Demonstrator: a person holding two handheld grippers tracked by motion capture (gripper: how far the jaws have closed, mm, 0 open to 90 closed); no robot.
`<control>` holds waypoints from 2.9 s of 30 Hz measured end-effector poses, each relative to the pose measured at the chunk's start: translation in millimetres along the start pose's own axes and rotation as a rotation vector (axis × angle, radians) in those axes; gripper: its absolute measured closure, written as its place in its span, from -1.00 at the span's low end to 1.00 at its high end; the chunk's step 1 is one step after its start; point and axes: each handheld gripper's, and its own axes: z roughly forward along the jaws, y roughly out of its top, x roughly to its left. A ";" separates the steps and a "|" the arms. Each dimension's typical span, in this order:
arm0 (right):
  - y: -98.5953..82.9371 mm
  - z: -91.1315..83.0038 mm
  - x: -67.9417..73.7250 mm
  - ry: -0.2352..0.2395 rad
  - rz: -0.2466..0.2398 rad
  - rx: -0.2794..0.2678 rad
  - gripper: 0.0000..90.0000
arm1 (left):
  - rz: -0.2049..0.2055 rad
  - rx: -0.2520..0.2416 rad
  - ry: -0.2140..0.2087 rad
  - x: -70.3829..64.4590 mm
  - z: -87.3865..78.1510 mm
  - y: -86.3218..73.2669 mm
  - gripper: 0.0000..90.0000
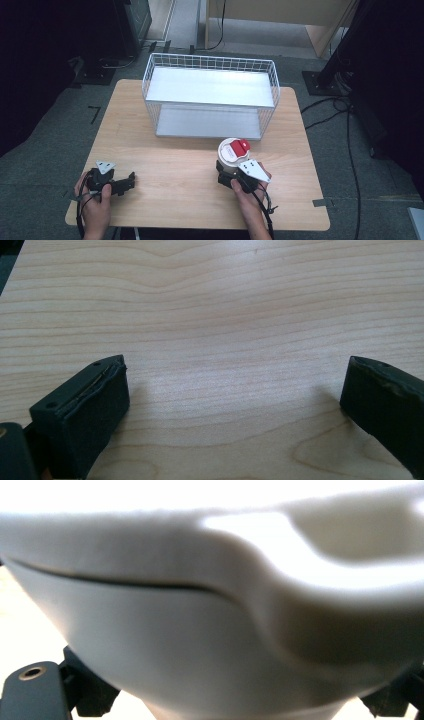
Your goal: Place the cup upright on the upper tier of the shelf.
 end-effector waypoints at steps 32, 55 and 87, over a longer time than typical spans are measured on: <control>81.2 -10.5 14.8 0.041 -0.069 -0.131 -0.75 | -0.001 -0.003 0.001 -0.1 0.1 0.0 -1.00; 153.7 1.8 20.6 0.067 -0.082 -0.256 -0.75 | -0.001 -0.001 0.000 0.0 0.0 0.0 -1.00; 218.3 61.3 6.0 0.026 -0.081 -0.297 -0.75 | -0.001 -0.002 0.000 0.0 0.1 0.0 -1.00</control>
